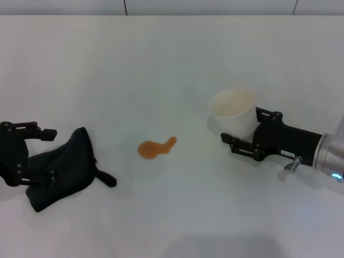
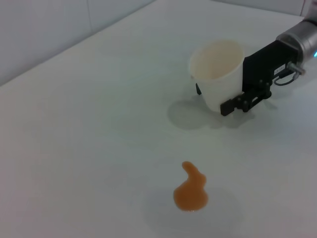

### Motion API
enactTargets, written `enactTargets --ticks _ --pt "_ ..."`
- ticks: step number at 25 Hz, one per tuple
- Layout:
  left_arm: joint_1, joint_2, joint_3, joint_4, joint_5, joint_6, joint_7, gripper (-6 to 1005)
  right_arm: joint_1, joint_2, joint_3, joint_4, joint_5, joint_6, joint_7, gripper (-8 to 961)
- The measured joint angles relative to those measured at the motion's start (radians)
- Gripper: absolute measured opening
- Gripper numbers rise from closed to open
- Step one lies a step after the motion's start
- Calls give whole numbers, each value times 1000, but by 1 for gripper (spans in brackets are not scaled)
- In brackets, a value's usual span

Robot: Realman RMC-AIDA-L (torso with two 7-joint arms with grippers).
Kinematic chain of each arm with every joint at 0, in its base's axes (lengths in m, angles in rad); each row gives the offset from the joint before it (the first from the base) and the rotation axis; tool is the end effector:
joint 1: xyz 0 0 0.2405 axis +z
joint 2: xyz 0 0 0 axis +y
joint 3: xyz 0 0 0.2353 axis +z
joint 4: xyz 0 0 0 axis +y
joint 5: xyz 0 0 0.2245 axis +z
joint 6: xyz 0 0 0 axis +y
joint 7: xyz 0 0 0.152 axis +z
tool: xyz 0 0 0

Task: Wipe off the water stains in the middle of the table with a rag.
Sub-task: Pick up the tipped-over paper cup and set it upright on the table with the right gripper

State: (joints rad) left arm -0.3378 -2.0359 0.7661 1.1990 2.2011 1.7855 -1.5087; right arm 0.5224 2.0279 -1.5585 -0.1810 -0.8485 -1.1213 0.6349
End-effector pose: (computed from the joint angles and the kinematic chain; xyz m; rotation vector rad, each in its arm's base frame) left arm -0.2733 0.2958 0.0875 -2.8316 -0.4425 -0.1555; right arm 0.2828 0.3274 -0.0729 -2.4744 0.3552 0.6040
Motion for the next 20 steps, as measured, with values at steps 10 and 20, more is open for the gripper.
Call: enactTargets --ticks 10,20 --pt "0 -1 -2 -1 3 -1 1 890 -12 0 -169 -43 125 90 -19 734" --pt "1 -1 -2 -1 9 -3 1 892 -37 0 -161 -45 131 91 -43 768"
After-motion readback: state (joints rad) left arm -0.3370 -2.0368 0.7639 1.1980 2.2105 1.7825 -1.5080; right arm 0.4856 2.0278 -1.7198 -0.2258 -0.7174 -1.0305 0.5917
